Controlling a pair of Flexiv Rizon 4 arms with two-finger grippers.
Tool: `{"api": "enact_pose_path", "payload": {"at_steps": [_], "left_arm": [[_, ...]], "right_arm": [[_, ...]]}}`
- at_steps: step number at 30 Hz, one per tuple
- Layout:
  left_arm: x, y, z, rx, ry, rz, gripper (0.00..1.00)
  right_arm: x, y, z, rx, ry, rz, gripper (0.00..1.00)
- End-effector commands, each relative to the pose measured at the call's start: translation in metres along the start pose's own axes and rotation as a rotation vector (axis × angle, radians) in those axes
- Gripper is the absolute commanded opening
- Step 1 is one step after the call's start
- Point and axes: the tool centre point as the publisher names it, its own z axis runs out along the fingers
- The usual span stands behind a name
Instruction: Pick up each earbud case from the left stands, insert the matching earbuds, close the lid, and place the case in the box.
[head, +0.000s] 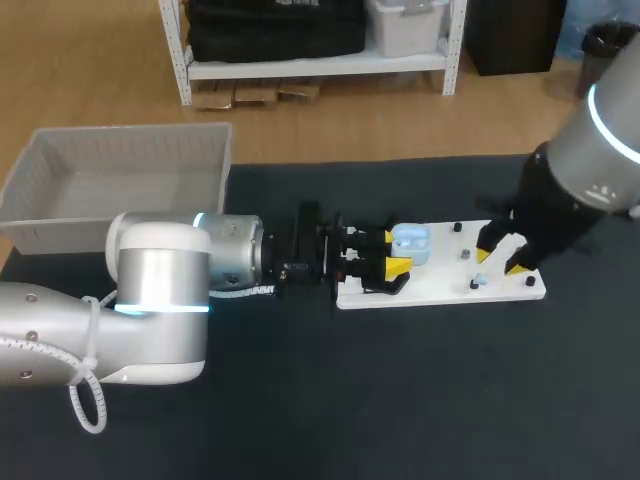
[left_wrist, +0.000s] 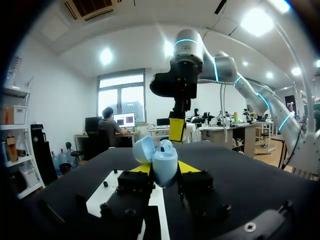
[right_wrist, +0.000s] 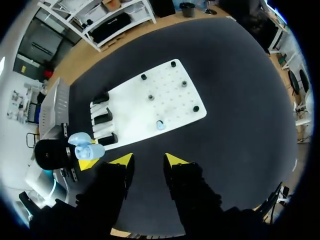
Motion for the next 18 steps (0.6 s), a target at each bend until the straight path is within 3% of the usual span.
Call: {"api": "enact_pose_path", "payload": {"at_steps": [1,5,13,18], "left_arm": [[0.000,0.000,0.001,-0.004,0.001,0.002,0.00],[0.000,0.000,0.001,-0.004,0.001,0.002,0.00],[0.000,0.000,0.001,-0.004,0.001,0.002,0.00],[0.000,0.000,0.001,-0.004,0.001,0.002,0.00]], "right_arm": [[0.001,-0.001,0.013,-0.086,-0.046,-0.018,0.37],[0.002,-0.002,0.023,-0.111,-0.061,-0.070,0.33],[-0.008,-0.011,0.044,-0.053,-0.061,-0.096,0.45],[-0.016,-0.015,0.054,-0.041,-0.071,-0.093,0.43]]}}
